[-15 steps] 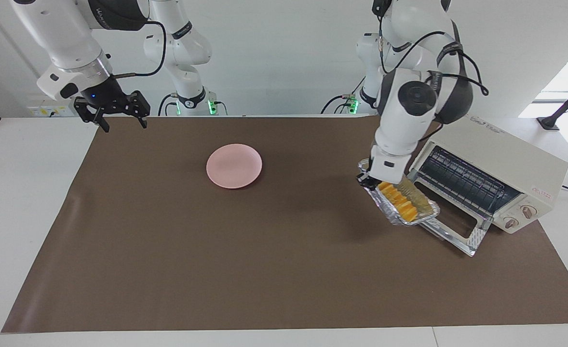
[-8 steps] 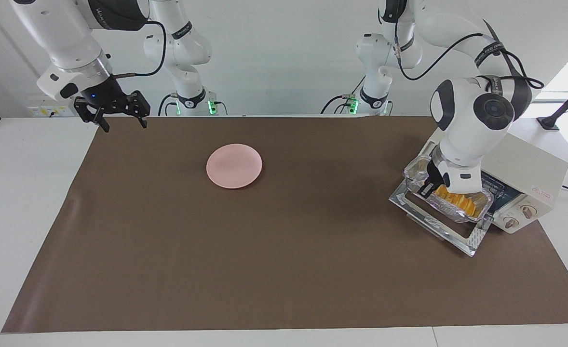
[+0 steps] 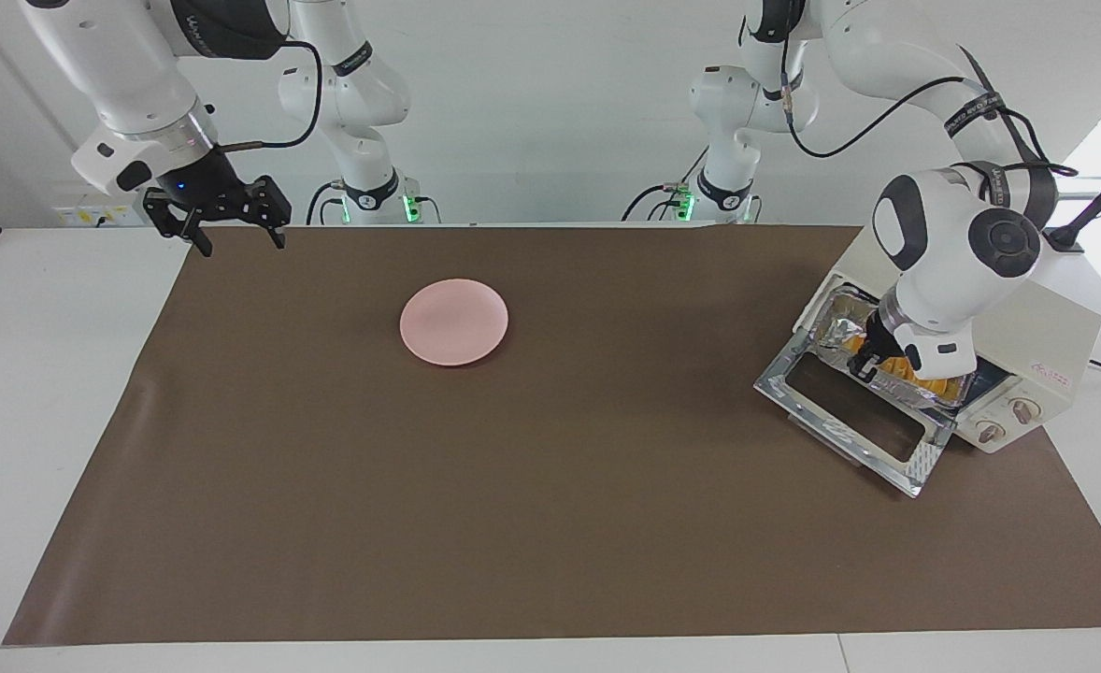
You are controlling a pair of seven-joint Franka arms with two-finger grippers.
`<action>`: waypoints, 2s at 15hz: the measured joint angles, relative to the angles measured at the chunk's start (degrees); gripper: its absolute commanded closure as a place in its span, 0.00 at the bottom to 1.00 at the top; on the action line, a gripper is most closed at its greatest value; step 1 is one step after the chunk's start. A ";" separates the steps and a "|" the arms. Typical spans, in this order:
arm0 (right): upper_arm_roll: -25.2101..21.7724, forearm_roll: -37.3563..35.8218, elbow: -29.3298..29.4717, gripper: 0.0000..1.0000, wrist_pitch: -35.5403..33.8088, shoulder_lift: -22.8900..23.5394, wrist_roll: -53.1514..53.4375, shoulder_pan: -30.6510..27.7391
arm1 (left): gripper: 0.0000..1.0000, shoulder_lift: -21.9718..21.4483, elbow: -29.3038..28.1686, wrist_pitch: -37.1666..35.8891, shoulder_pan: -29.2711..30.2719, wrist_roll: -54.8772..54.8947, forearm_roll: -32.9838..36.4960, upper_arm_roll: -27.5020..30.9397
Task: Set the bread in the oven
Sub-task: 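Carry the foil tray with the left gripper into the open oven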
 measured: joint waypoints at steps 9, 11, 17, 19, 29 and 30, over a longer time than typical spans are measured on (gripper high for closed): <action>0.00 0.00 0.00 0.00 0.00 0.00 0.00 0.00 | 1.00 -1.88 -4.62 1.08 0.27 -0.04 3.30 0.83; 0.00 0.00 0.00 0.00 0.00 0.00 0.00 0.00 | 1.00 -1.95 -4.84 1.45 0.72 -0.04 3.99 0.90; 0.00 0.00 0.00 0.00 0.00 0.00 0.00 0.00 | 1.00 -2.33 -6.72 3.84 1.29 -0.02 4.67 0.71; 0.00 0.00 0.00 0.00 0.00 0.00 0.00 0.00 | 0.86 -2.33 -6.76 3.89 1.29 -0.01 5.21 0.58; 0.00 0.00 0.00 0.00 0.00 0.00 0.00 0.00 | 0.00 -2.37 -5.82 6.02 0.60 3.13 6.33 -0.39; 0.00 0.00 0.00 0.00 0.00 0.00 0.00 0.00 | 0.00 -2.41 -5.08 6.00 0.44 4.08 6.86 -0.47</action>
